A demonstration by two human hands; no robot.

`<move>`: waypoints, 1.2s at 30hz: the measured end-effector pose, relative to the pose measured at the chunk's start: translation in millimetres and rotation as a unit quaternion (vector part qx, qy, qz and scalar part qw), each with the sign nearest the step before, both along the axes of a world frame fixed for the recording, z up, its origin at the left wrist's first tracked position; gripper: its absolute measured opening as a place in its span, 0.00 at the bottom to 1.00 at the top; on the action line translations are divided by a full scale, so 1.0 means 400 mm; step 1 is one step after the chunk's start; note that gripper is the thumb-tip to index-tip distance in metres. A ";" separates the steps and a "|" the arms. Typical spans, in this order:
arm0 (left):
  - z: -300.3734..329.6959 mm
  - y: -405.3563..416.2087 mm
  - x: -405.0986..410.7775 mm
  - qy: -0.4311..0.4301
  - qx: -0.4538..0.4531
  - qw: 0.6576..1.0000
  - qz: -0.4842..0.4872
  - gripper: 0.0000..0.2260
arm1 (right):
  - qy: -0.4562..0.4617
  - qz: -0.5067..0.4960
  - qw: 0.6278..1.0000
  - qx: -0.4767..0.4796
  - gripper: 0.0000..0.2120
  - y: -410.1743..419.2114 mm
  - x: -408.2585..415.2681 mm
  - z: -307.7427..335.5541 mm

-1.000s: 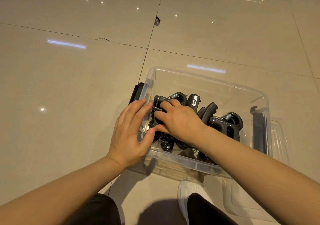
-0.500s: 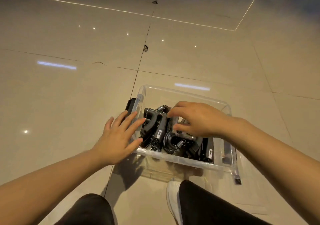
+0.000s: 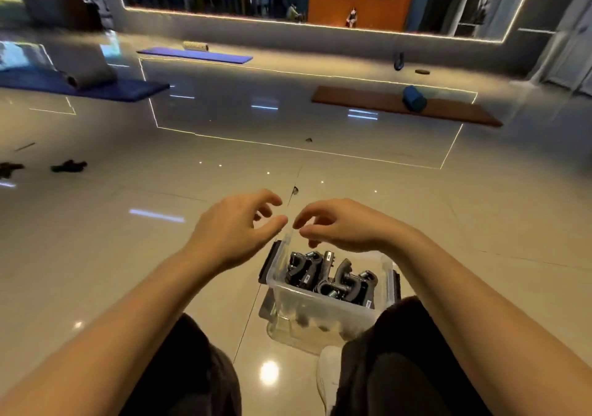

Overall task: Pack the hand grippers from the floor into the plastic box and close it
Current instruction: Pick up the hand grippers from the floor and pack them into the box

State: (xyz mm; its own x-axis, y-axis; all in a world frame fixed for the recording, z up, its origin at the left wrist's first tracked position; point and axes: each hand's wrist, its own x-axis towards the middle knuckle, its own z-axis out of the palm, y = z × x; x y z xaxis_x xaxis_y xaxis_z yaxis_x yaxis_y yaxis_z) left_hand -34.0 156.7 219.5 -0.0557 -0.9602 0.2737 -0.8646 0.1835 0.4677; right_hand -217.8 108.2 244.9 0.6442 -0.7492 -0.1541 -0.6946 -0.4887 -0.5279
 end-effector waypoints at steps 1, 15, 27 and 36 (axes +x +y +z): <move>-0.020 0.044 0.000 0.025 0.008 0.999 0.021 0.16 | -0.022 -0.014 1.000 0.003 0.11 0.019 0.007 -0.023; 0.006 0.121 0.261 0.100 -0.089 0.963 0.235 0.08 | -0.045 -0.028 0.994 -0.098 0.16 -0.025 0.295 -0.151; -0.017 0.128 0.603 -0.007 -0.068 0.941 0.333 0.11 | -0.126 0.058 0.990 -0.037 0.10 -0.060 0.769 -0.287; 0.007 0.222 0.937 0.016 -0.029 0.885 0.464 0.08 | -0.109 0.171 0.979 -0.021 0.12 -0.084 1.070 -0.155</move>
State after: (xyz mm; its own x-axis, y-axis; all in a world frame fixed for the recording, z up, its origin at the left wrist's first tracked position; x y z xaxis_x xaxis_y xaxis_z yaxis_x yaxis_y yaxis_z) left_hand 341.0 245.6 222.2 0.7585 -0.5726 0.3112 -0.6420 -0.5741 0.5082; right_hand 210.1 74.4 182.8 0.8727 -0.4864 0.0420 -0.3591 -0.6978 -0.6197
